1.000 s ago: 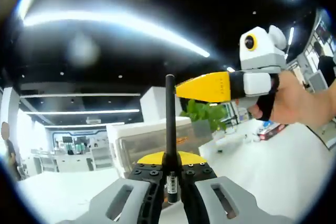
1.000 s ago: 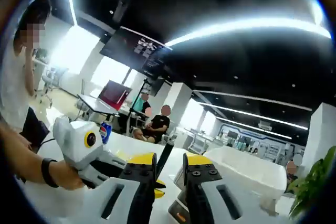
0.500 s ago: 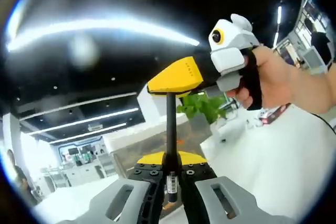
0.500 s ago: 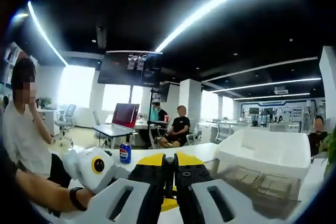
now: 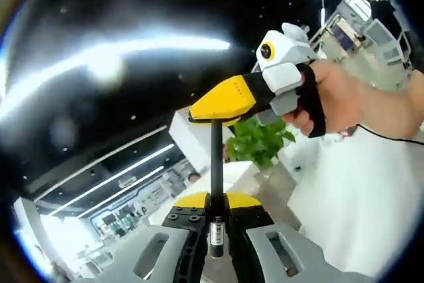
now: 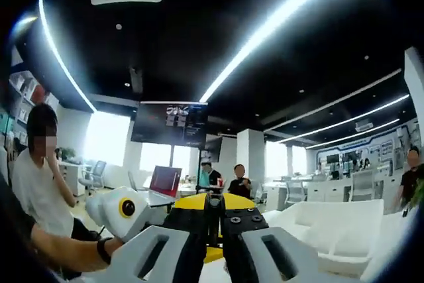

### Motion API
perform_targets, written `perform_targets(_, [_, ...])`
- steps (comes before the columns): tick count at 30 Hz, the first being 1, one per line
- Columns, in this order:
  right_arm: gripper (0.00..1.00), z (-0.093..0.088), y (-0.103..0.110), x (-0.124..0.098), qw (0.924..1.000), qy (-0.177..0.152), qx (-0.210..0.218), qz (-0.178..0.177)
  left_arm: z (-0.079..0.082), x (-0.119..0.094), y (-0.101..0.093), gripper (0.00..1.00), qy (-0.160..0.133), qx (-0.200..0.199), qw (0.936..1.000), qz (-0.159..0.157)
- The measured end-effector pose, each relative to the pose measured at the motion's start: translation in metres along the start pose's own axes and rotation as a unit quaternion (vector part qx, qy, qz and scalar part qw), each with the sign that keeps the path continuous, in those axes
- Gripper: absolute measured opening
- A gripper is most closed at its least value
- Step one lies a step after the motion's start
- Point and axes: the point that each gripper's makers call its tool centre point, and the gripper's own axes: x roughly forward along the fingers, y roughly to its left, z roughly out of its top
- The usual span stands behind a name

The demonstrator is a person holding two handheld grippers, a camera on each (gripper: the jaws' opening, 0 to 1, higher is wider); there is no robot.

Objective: Pick up the scattered pens and sticky notes one by one and arrange them into an orderly layout on the desk, lining the pens up parallel to each other and squaring the sticky note stack until the whole desk area is clear and organized

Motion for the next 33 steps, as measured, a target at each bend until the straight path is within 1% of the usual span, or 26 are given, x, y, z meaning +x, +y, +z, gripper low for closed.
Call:
perform_targets(2, [0.08, 0.003, -0.014, -0.003, 0.9999, -0.011, 0.007, -0.003, 0.002, 0.01, 0.002, 0.09, 0.002, 0.005, 0.9999, -0.01])
perform_targets(3, [0.08, 0.004, -0.016, -0.003, 0.9999, -0.012, 0.009, -0.004, 0.002, 0.012, 0.001, 0.09, 0.003, 0.007, 0.9999, -0.012])
perform_targets(6, [0.08, 0.003, -0.028, -0.015, 0.9989, -0.033, 0.031, -0.014, -0.001, 0.034, 0.007, 0.09, 0.012, 0.021, 0.9992, -0.033])
perform_targets(7, [0.08, 0.003, -0.029, -0.016, 0.9988, -0.034, 0.033, -0.015, -0.001, 0.035, 0.007, 0.09, 0.013, 0.021, 0.9991, -0.034])
perform_targets(9, [0.08, 0.0, -0.041, -0.018, 0.9973, -0.043, 0.055, -0.021, -0.004, 0.044, 0.004, 0.09, 0.021, 0.016, 0.9986, -0.046])
perform_targets(11, [0.08, -0.008, -0.048, -0.019, 0.9961, -0.043, 0.074, -0.019, -0.01, 0.043, -0.001, 0.09, 0.02, 0.018, 0.9987, -0.044])
perform_targets(12, [0.08, -0.009, -0.056, -0.019, 0.9954, -0.045, 0.082, -0.024, -0.009, 0.044, -0.002, 0.09, 0.011, 0.019, 0.9988, -0.043])
perform_targets(14, [0.08, -0.013, -0.06, -0.019, 0.9949, -0.042, 0.087, -0.028, -0.013, 0.045, -0.002, 0.1, 0.011, 0.022, 0.9987, -0.046])
perform_targets(16, [0.08, -0.021, -0.063, -0.019, 0.994, -0.039, 0.097, -0.031, -0.018, 0.046, -0.001, 0.1, 0.017, 0.018, 0.9987, -0.044])
perform_targets(20, [0.09, -0.028, -0.063, -0.018, 0.9944, -0.027, 0.093, -0.042, -0.026, 0.044, 0.004, 0.13, 0.026, 0.012, 0.9985, -0.047])
perform_targets(21, [0.09, -0.03, -0.064, -0.019, 0.9948, -0.023, 0.085, -0.051, -0.028, 0.044, 0.005, 0.14, 0.027, 0.011, 0.9986, -0.044])
perform_targets(22, [0.09, -0.033, -0.066, -0.02, 0.996, -0.013, 0.065, -0.06, -0.029, 0.043, 0.007, 0.15, 0.027, 0.008, 0.9988, -0.041])
perform_targets(23, [0.09, -0.035, -0.064, -0.02, 0.9966, -0.008, 0.051, -0.063, -0.031, 0.043, 0.009, 0.15, 0.029, 0.004, 0.9988, -0.039])
perform_targets(24, [0.09, -0.038, -0.063, -0.02, 0.9968, -0.001, 0.046, -0.065, -0.031, 0.043, 0.009, 0.16, 0.03, 0.004, 0.9988, -0.038])
perform_targets(26, [0.08, -0.046, -0.063, -0.02, 0.9964, 0.018, 0.043, -0.071, -0.036, 0.04, 0.013, 0.16, 0.036, 0.011, 0.9989, -0.027])
perform_targets(29, [0.09, -0.055, -0.068, -0.018, 0.9959, 0.036, 0.042, -0.072, -0.039, 0.036, 0.016, 0.16, 0.044, 0.007, 0.9988, -0.021])
perform_targets(33, [0.09, -0.065, -0.067, -0.015, 0.9954, 0.056, 0.03, -0.072, -0.04, 0.033, 0.018, 0.16, 0.042, 0.003, 0.999, -0.017])
